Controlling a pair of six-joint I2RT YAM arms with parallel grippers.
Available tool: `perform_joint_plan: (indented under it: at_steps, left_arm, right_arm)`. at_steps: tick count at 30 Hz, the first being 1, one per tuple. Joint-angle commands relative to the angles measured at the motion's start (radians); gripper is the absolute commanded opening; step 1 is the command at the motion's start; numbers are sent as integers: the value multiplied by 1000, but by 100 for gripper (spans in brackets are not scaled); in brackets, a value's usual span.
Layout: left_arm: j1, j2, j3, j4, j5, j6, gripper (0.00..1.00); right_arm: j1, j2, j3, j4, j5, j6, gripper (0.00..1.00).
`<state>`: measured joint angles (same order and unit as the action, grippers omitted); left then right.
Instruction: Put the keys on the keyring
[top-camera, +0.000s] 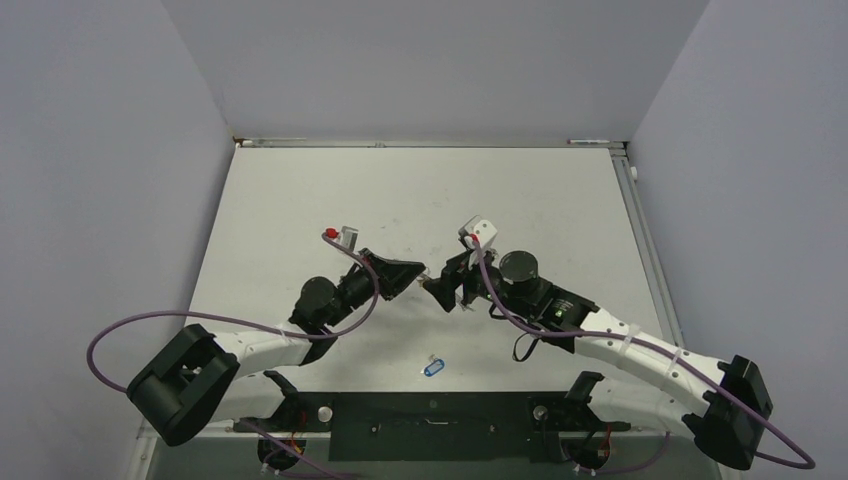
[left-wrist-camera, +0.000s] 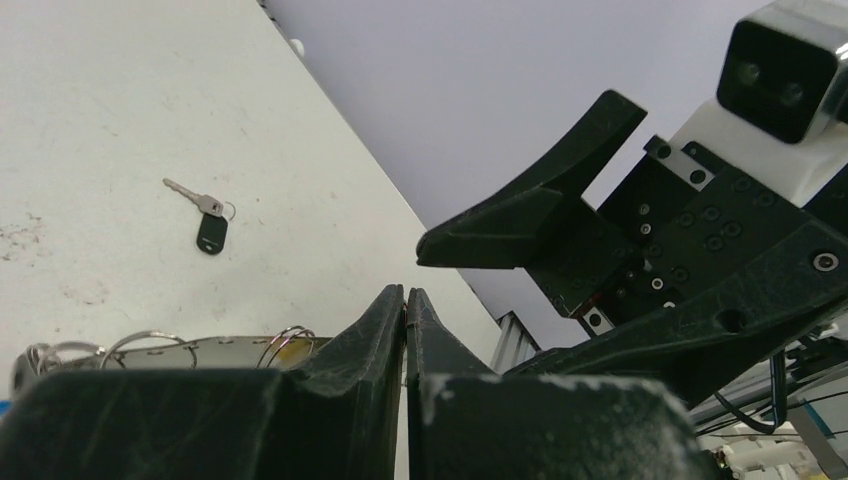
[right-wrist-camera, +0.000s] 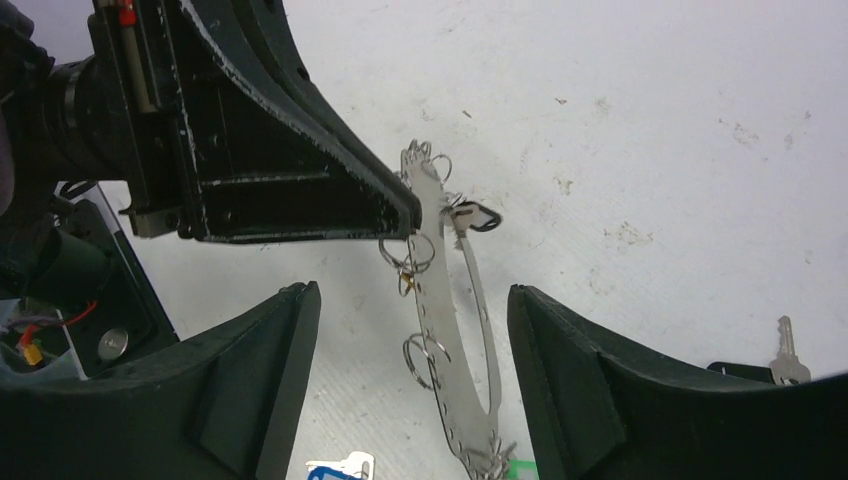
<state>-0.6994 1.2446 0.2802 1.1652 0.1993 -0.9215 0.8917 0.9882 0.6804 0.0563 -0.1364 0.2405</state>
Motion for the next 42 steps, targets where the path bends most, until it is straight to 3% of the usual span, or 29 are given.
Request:
perform_joint_plan:
  at_steps: [1, 9, 12, 17, 21, 26, 27, 28, 30, 31, 32, 38, 42]
  left_arm:
    - [-37, -42, 67, -24, -44, 56, 0]
    - [-56, -77, 77, -53, -54, 66, 0]
    - [-58, -97, 76, -66, -50, 69, 0]
    - [-59, -120, 76, -72, -39, 69, 0]
    - [-60, -130, 76, -75, -34, 63, 0]
    - [-58, -168, 81, -123, -27, 75, 0]
    - [-58, -192, 85, -154, -30, 87, 3]
    - [-57, -216, 90, -205, -37, 102, 15]
    - [-57, -286, 114, -334, -64, 145, 48]
    - [-56, -327, 123, -409, -80, 168, 59]
    - [-54, -380, 134, -473, -101, 191, 63]
    - [-44, -577, 178, -818, -213, 312, 69]
    - [-25, -607, 155, -882, -236, 316, 63]
  right_arm:
    - [6, 54, 71, 9, 6, -55, 70]
    - [0, 135, 87, 0, -31, -106, 70]
    - [-8, 144, 81, 5, -31, -115, 65]
    - [-29, 173, 79, 30, -108, -127, 42]
    - [-40, 206, 88, 58, -207, -139, 8]
    - [-44, 198, 69, 98, -226, -143, 5]
    - [-47, 192, 68, 99, -216, -141, 5]
    - [-49, 186, 67, 96, -209, -141, 5]
    - [-50, 174, 67, 86, -185, -138, 5]
    - [-51, 168, 69, 81, -179, -138, 5]
    - [-52, 164, 72, 74, -171, -136, 5]
    - [-59, 143, 92, 38, -119, -99, 5]
    - [-60, 120, 104, 39, -132, -56, 5]
